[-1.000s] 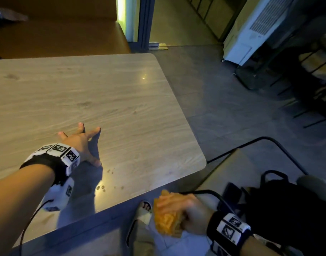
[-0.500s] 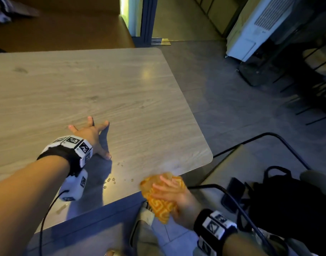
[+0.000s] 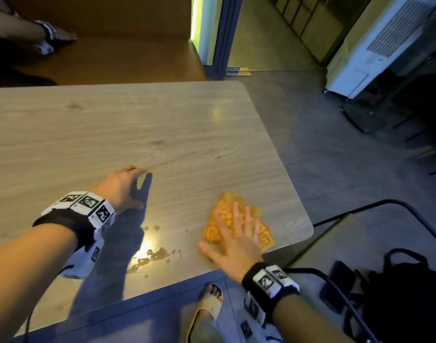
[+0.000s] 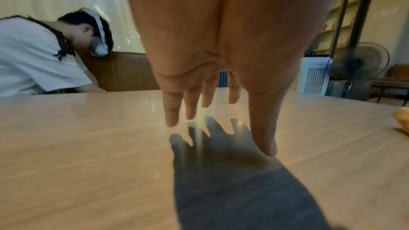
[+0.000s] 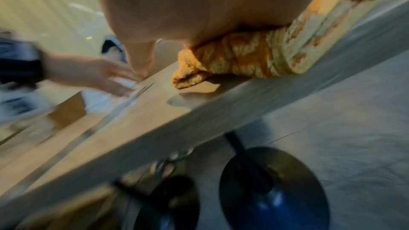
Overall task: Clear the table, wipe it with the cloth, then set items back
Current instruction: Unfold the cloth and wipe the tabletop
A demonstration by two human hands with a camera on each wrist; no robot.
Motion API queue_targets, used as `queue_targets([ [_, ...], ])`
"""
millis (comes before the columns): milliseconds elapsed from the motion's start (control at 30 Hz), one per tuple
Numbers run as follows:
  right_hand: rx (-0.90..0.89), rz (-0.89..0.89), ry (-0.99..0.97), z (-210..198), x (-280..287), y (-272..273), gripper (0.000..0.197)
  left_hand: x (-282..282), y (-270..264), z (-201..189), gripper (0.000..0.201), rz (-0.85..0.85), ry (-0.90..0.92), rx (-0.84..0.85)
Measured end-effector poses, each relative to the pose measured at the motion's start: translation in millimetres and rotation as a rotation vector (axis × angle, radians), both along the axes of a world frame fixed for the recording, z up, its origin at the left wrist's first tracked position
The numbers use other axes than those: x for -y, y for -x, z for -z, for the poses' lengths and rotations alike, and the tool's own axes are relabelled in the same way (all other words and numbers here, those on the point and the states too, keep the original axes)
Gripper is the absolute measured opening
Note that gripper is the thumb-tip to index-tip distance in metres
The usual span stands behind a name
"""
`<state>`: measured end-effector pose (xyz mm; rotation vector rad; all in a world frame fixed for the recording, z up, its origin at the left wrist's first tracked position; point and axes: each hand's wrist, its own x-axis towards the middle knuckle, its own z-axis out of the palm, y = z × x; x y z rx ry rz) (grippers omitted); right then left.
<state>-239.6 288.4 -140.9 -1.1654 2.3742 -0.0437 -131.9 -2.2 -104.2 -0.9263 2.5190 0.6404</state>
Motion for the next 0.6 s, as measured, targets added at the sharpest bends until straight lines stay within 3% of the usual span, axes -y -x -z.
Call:
queue_targets([
  [67,0.038,-0.324,0.054,2,-4,-33,0.071,13,-10,3,0.098,-0.042,0.032,0.003],
  [133,-0.063,-0.691,0.123,11,-17,-32,0.06,19,-14,10,0.099,-0.064,0.04,0.031],
  [200,-0.143,-0.824,0.173,18,-15,0,0.055,21,-16,17,0.099,-0.077,0.023,0.085],
  [233,-0.179,-0.742,0.187,20,-7,19,0.052,23,-17,21,0.098,-0.091,0.011,0.108],
  [267,-0.197,-0.546,0.184,22,5,36,0.053,24,-18,23,0.098,-0.101,-0.002,0.123],
  [367,-0.123,0.22,0.023,16,58,62,0.056,27,-16,25,0.097,-0.107,-0.036,0.142],
  [400,-0.113,0.295,-0.021,13,72,56,0.056,29,-14,25,0.097,-0.109,-0.044,0.149],
  [433,-0.104,0.244,-0.05,8,80,44,0.055,30,-13,26,0.098,-0.112,-0.051,0.151],
  [533,-0.004,-0.385,0.029,-6,67,2,0.054,32,-13,29,0.098,-0.122,-0.074,0.144],
  [600,0.045,-0.675,0.067,-1,51,15,0.053,33,-15,30,0.098,-0.115,-0.084,0.155],
])
